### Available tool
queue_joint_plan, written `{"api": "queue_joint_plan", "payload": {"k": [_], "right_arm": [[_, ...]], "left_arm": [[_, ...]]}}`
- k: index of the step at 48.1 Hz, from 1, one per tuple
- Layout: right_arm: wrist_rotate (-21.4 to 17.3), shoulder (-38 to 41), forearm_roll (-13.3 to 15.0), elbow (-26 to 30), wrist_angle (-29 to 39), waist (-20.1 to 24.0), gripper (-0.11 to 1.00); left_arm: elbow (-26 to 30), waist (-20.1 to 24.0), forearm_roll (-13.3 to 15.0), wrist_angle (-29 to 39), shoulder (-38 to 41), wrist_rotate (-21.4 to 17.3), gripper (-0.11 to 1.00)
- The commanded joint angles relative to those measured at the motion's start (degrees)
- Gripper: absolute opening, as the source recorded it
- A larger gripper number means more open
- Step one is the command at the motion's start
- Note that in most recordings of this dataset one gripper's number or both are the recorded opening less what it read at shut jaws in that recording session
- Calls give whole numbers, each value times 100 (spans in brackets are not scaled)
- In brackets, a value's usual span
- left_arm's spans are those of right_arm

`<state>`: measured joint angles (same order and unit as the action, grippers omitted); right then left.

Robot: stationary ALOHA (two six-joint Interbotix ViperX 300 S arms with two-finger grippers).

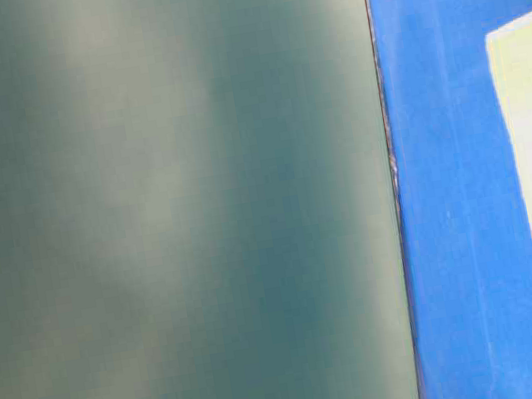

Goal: Fold the yellow towel.

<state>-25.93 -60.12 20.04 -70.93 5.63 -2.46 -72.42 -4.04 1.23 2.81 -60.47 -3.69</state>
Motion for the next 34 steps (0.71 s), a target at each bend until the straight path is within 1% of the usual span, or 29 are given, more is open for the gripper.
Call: {"api": "queue_joint_plan", "payload": {"k": [1, 5, 10, 34], "right_arm": [[-26, -158, -18, -202, -229, -35, 59], [-26, -220, -53, -352, -439, -53, 59], [-26, -167, -70, -387, -554, -62, 59], [-26, -141, -70, -396, -554, -62, 59]], "left_arm": [[-202, 149, 9, -62, -316, 53, 67], [-413, 237, 18, -88, -589, 79, 67], [-519, 255, 18, -132, -773, 97, 67], [-527, 255, 18, -141, -756, 114, 67]]}}
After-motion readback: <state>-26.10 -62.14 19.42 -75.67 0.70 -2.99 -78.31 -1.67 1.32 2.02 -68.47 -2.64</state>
